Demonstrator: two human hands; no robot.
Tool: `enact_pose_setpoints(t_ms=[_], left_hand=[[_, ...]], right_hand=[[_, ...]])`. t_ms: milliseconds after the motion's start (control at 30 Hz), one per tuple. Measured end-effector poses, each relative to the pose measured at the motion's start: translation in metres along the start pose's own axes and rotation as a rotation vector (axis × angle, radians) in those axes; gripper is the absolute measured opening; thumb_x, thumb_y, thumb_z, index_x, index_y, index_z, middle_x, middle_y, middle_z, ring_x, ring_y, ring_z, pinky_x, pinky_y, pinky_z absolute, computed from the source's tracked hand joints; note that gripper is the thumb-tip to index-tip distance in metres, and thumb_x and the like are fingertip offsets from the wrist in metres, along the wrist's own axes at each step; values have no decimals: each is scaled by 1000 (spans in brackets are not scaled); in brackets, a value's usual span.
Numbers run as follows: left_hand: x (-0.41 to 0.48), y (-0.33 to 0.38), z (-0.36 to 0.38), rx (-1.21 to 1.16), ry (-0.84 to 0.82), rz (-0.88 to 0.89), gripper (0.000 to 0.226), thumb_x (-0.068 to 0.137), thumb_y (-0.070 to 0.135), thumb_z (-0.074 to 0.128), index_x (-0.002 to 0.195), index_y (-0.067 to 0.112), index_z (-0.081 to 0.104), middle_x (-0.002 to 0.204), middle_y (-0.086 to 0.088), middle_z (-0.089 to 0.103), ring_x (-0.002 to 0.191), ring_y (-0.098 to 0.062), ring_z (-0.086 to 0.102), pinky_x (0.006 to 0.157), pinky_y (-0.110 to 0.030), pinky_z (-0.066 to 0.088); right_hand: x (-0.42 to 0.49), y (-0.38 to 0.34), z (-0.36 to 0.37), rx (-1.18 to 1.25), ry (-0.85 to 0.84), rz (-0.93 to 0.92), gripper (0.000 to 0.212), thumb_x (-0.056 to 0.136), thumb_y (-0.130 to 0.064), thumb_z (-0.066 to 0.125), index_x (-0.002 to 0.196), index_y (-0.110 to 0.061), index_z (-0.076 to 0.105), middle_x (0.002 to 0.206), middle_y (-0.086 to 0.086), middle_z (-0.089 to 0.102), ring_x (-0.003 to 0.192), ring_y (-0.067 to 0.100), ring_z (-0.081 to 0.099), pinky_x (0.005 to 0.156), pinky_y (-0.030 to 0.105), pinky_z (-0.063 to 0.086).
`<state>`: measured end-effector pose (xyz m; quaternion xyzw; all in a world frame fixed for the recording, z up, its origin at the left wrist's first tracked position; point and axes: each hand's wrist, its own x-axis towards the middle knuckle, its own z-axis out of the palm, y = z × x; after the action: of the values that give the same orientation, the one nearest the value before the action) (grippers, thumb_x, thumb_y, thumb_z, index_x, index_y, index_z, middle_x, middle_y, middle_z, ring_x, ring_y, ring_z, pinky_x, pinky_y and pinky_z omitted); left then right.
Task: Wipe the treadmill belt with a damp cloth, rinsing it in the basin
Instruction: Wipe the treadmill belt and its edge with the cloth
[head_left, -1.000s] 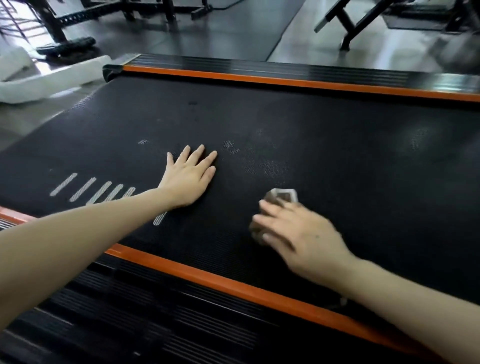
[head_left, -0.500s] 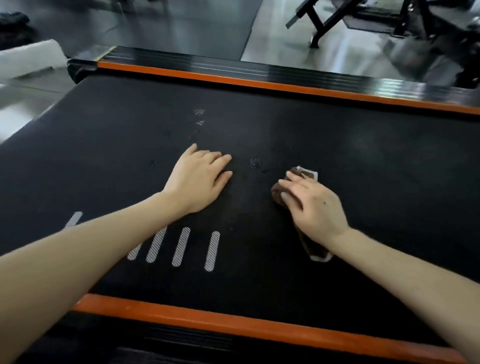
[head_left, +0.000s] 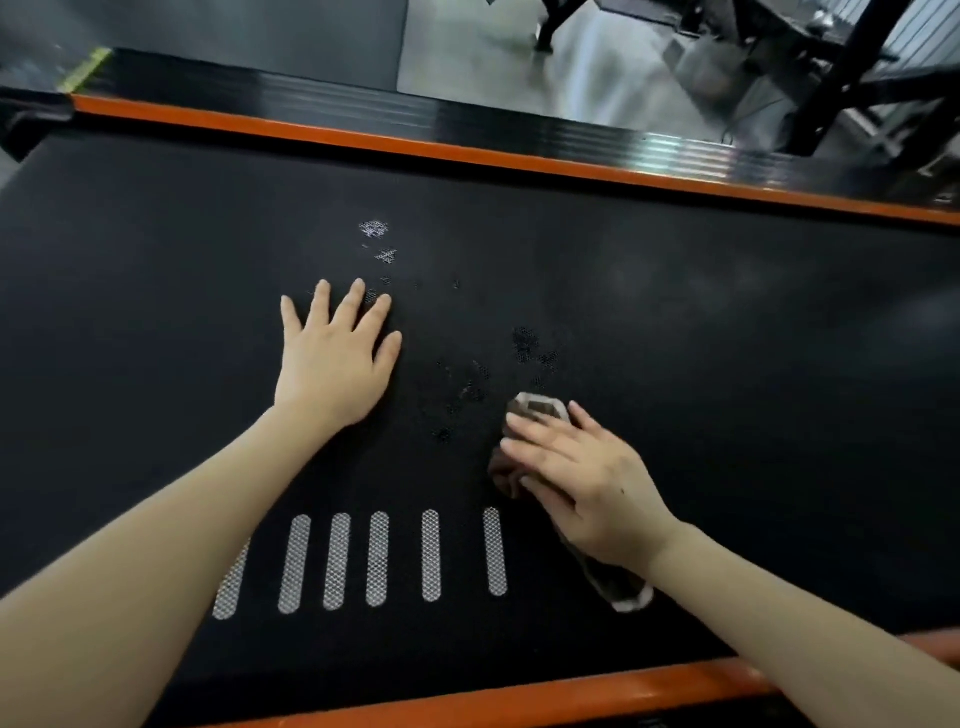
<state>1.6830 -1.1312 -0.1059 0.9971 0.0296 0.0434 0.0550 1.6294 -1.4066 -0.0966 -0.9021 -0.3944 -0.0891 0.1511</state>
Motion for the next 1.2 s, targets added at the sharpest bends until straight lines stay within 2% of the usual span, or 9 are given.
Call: enact_pose_setpoints(t_ms=[133, 367, 500, 700, 833, 933, 1033, 1133, 1200], left_hand=[[0, 0, 1, -1, -5, 6, 56, 98, 48, 18, 149, 26, 23, 158, -5, 16, 144, -34, 6, 114, -58, 2], [-2, -1, -2, -1, -21, 28, 57, 97, 48, 15, 150, 26, 20, 158, -5, 16, 144, -35, 6, 113, -58, 4], [-2, -2, -1, -5, -27, 33, 58, 97, 49, 13, 150, 27, 18, 158, -5, 14, 145, -34, 4, 114, -58, 2], [-1, -3, 0, -28, -9, 26, 57, 97, 49, 18, 149, 26, 21, 158, -5, 16, 145, -34, 5, 114, -58, 2], [1, 0, 3, -22, -22, 5, 56, 97, 48, 18, 149, 26, 24, 157, -6, 20, 145, -34, 7, 114, -58, 3], [3, 0, 3, -16, -16, -9, 60, 94, 50, 17, 144, 24, 37, 152, -8, 32, 142, -36, 19, 112, -60, 11], [3, -1, 2, -15, -13, -7, 62, 91, 50, 18, 140, 22, 44, 148, -10, 39, 139, -38, 26, 111, -61, 15], [1, 0, -1, -33, -3, -10, 61, 91, 49, 20, 138, 21, 47, 146, -12, 42, 138, -39, 28, 110, -62, 17], [0, 0, -2, -36, -1, -8, 60, 91, 49, 22, 137, 20, 49, 144, -12, 43, 137, -40, 30, 110, -63, 19]], right_hand=[[29, 11, 6, -10, 180, 475, 43, 94, -35, 38, 120, -15, 64, 130, 4, 59, 127, 16, 49, 104, 48, 41], [18, -23, 13, -75, 146, 588, 51, 97, -41, 32, 133, -12, 52, 145, 12, 42, 138, 27, 33, 112, 48, 28], [20, -27, 14, -148, 89, 581, 61, 94, -56, 32, 132, -14, 54, 142, 13, 46, 135, 29, 38, 110, 49, 31], [56, 10, 20, -72, 104, 449, 43, 95, -37, 42, 126, -14, 60, 135, 11, 54, 133, 25, 43, 110, 48, 33], [124, 51, 27, -74, 82, 580, 41, 97, -37, 41, 131, -19, 55, 142, 5, 47, 135, 23, 38, 111, 43, 33], [143, 64, 32, -89, 70, 619, 40, 98, -33, 44, 135, -20, 51, 146, 5, 43, 136, 23, 36, 114, 41, 27], [106, 33, 27, -49, 92, 497, 41, 95, -33, 47, 132, -16, 54, 142, 7, 48, 133, 25, 41, 113, 43, 30], [56, -8, 21, 28, 26, 308, 42, 93, -35, 45, 130, -17, 55, 140, 7, 50, 133, 23, 42, 111, 42, 31], [54, 4, 17, 50, 19, 171, 40, 94, -35, 47, 127, -18, 59, 137, 7, 53, 130, 23, 46, 110, 41, 34]])
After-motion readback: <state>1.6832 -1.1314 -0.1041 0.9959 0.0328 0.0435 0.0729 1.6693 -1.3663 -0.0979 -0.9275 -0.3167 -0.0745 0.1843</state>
